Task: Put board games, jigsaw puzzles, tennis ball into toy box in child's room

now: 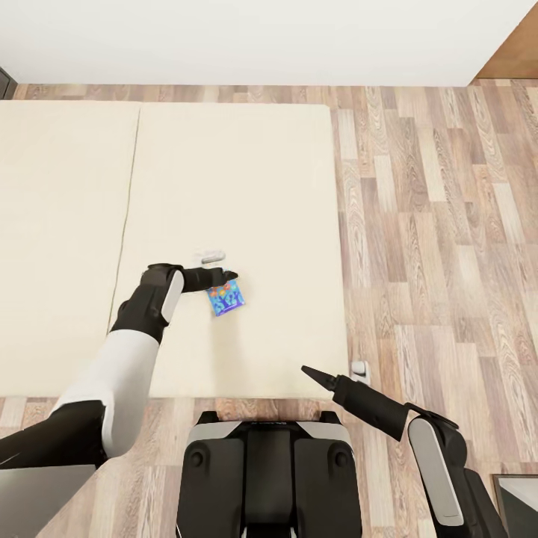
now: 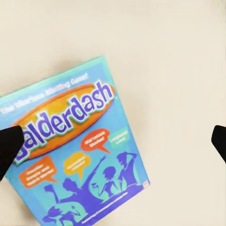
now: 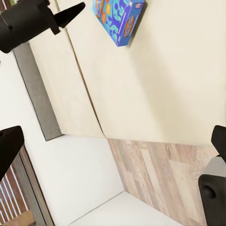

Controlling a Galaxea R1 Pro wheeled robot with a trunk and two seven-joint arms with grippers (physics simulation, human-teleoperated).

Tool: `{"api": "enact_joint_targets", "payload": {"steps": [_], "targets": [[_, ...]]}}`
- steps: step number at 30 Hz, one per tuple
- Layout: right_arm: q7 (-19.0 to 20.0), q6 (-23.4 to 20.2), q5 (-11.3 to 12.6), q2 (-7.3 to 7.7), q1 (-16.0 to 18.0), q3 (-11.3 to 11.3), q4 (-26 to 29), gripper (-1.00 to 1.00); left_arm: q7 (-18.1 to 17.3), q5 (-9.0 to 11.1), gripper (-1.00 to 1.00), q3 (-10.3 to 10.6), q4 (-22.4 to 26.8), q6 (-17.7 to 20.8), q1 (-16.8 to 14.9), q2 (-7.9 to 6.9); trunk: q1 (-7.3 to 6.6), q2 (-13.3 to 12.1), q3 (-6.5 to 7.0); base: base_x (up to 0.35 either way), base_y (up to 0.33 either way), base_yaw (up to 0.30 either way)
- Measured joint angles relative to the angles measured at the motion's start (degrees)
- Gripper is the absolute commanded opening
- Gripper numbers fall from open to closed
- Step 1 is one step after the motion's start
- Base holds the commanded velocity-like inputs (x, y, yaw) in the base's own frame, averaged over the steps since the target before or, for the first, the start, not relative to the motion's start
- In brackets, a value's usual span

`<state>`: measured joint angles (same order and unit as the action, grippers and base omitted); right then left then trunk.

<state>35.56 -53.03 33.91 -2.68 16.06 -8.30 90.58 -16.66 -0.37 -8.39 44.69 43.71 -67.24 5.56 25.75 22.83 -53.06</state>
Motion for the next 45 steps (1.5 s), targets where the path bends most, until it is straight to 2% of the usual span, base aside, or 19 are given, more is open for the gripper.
{"api": "enact_joint_targets", "payload": {"steps": [5,9,14,23,45], "targets": [[0.02,-0.02,0.02,0.04,0.0,-0.65,-0.02,1.0,2.71,-0.02,1.0,-0.1,-0.06,0.14,-1.92,-0.66,0.0,0.0,0.0,0.0,0.0,0.0],[0.13,-0.17,0.04,0.08,0.0,-1.08,-0.02,1.0,6.29,0.05,1.0,-0.22,-0.42,0.07,-2.31,-1.68,0.0,0.0,0.0,0.0,0.0,0.0],[1.23,-0.19,0.04,0.1,0.0,-1.21,-0.01,1.0,8.45,0.13,1.0,-0.33,-1.02,-0.22,-2.41,-2.64,0.0,0.0,0.0,0.0,0.0,0.0],[1.98,-0.12,-0.01,0.1,0.0,-1.23,-0.01,1.0,8.93,0.21,1.0,-0.33,-5.26,-1.61,-2.46,-3.18,0.0,0.0,-0.15,0.0,0.0,0.0],[2.02,-0.1,0.0,0.1,0.0,-1.23,-0.01,1.0,8.69,0.79,1.0,-0.4,-5.72,-3.15,-2.49,-2.55,0.0,0.0,-1.11,0.0,0.0,0.0]]}}
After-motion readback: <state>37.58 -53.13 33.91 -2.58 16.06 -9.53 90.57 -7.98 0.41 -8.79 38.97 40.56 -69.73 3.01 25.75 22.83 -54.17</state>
